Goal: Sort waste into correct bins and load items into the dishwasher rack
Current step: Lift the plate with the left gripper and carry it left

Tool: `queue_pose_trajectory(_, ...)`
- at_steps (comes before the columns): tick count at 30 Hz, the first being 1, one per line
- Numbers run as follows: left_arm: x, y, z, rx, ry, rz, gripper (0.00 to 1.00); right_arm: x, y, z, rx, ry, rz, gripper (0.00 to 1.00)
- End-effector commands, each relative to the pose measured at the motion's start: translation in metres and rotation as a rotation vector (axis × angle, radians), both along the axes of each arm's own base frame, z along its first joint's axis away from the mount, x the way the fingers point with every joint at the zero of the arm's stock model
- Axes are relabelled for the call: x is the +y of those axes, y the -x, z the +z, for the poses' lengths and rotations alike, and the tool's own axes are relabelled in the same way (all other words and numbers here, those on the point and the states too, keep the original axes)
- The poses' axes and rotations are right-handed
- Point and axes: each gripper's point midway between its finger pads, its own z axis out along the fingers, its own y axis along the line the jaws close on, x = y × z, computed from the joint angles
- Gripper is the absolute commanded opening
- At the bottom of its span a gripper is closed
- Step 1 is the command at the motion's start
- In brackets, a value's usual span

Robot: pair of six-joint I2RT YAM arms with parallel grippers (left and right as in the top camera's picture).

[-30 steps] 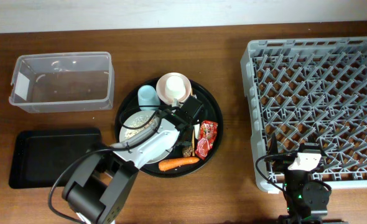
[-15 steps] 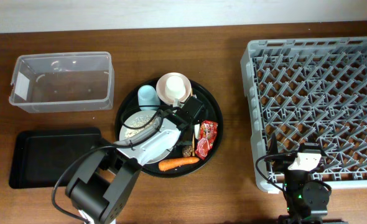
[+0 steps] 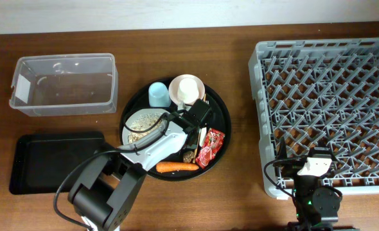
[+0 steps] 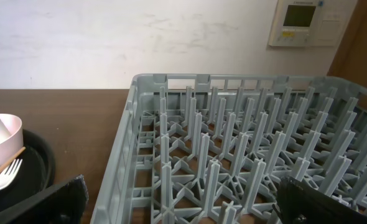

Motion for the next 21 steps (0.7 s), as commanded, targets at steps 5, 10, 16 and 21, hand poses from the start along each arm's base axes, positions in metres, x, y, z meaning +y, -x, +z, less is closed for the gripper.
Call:
queue_pose_trajectory(5,-0.022,0.004,0.018,-0.019,-0.037,-0.059,0.01,-0.001,0.000,-0.003,0.006,0.002,-0.004,0.99)
queue_pose_trajectory(10,-0.018,0.000,0.047,-0.088,-0.059,-0.055,0.01,-0.001,0.000,-0.003,0.006,0.002,-0.004,0.99)
queue_pose_trajectory(16,-0.012,0.005,0.097,-0.160,0.002,-0.039,0.01,-0.001,0.000,-0.003,0.006,0.002,-0.004,0.99)
queue_pose_trajectory(21,-0.008,0.017,0.125,-0.172,0.059,-0.041,0.01,-0.001,0.000,-0.003,0.006,0.002,-0.004,0.99)
